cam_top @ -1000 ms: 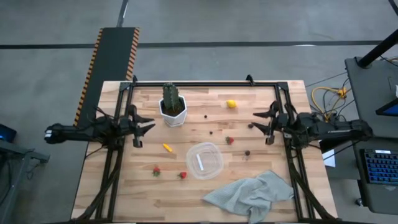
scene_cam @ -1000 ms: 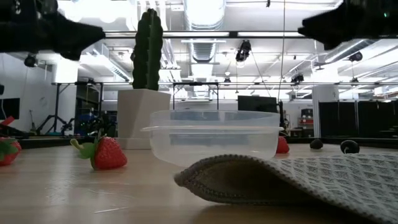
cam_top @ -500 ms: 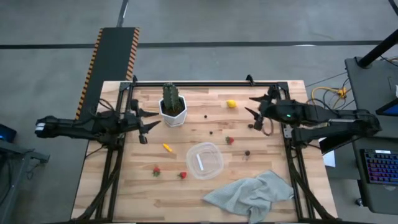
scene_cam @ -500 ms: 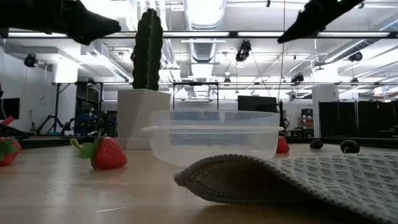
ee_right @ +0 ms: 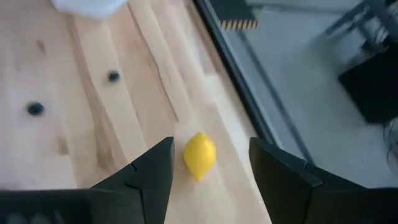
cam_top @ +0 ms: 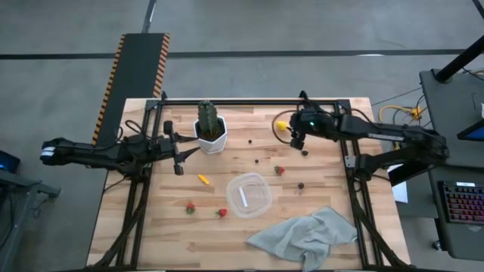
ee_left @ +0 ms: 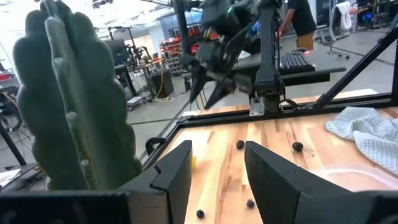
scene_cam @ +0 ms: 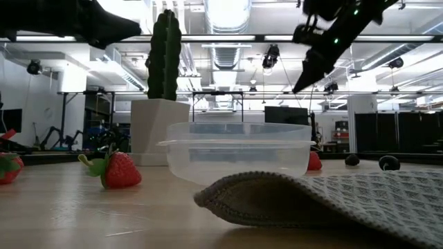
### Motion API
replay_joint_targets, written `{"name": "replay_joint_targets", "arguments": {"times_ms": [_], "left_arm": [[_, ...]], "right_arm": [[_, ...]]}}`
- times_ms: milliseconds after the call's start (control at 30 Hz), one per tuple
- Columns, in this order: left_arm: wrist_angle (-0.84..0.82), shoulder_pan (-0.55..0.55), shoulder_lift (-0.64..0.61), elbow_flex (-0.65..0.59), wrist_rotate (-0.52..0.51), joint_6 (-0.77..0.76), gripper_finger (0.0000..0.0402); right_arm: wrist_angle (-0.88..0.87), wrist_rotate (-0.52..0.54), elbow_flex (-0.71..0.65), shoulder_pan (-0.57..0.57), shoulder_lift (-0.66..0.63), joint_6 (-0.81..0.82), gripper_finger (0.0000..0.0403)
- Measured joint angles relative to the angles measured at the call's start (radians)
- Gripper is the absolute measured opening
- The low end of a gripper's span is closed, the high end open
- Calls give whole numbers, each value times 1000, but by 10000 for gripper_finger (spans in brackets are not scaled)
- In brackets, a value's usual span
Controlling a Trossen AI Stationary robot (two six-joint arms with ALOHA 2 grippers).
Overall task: Pick and placing Produce into tupperware
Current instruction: Put the yellow lemon into the transparent container
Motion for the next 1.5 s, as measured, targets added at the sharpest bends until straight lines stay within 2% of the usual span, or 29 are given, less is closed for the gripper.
{"name": "replay_joint_targets", "arguments": {"times_ms": [433,867,1200,1333,1500], "left_arm": [[-7,0,-6,0,3,0,135],[-37,0,-8,0,7,-2,135],[-55,0,-6,0,8,-7,135],[-55,0,-7,0,8,-8,135],[-55,0,-6,0,8,-8,135]], "right_arm": [[-26,-224,107,-157,251,-20,201],[-203,-228,291,-165,527,-49,201],[-272,-200,353,-188,537,-102,201],[-277,-142,345,-205,542,-115,201],[-271,-204,335,-220,542,-95,201]]}}
